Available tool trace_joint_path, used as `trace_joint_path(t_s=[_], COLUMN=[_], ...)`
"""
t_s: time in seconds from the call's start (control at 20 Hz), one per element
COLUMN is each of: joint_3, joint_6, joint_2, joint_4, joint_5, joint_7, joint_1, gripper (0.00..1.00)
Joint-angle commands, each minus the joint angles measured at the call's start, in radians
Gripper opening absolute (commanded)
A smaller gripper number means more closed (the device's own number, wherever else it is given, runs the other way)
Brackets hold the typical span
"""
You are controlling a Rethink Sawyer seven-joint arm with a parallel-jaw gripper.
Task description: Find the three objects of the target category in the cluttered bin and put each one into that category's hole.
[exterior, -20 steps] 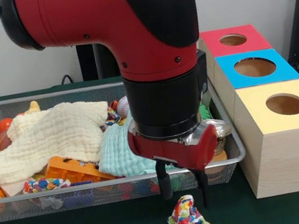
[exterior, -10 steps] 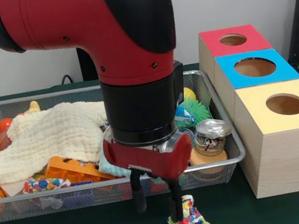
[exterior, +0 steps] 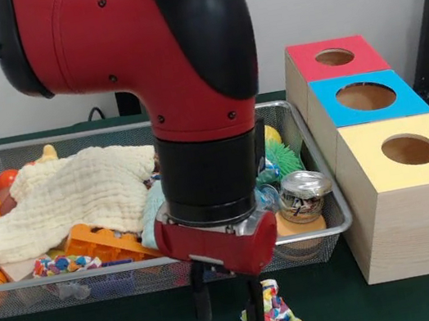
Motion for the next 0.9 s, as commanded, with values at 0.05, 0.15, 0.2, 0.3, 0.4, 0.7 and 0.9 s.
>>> trace_joint_path(t_s=[0.05, 0.15, 0.2, 0.3, 0.4, 0.7, 0.9], joint_3=[0.097, 0.095, 0.095, 0.097, 0.099, 0.095, 0.062], joint_6=[0.016, 0.029, 0.035, 0.045, 0.056, 0.027, 0.021], joint_2=[-0.007, -0.016, -0.021, -0.026, -0.025, -0.028, -0.042], joint_4=[0.139, 0.142, 0.145, 0.147, 0.14, 0.162, 0.176], joint_5=[-0.067, -0.067, -0.066, -0.065, -0.063, -0.067, -0.066], joint_7=[-0.084, -0.074, -0.07, -0.07, -0.074, -0.054, -0.001], joint_1=[-0.005, -0.002, -0.001, -0.002, -0.004, 0.002, 0.038], gripper=[1.0, 1.0, 1.0, 1.0, 1.0, 1.0, 1.0])
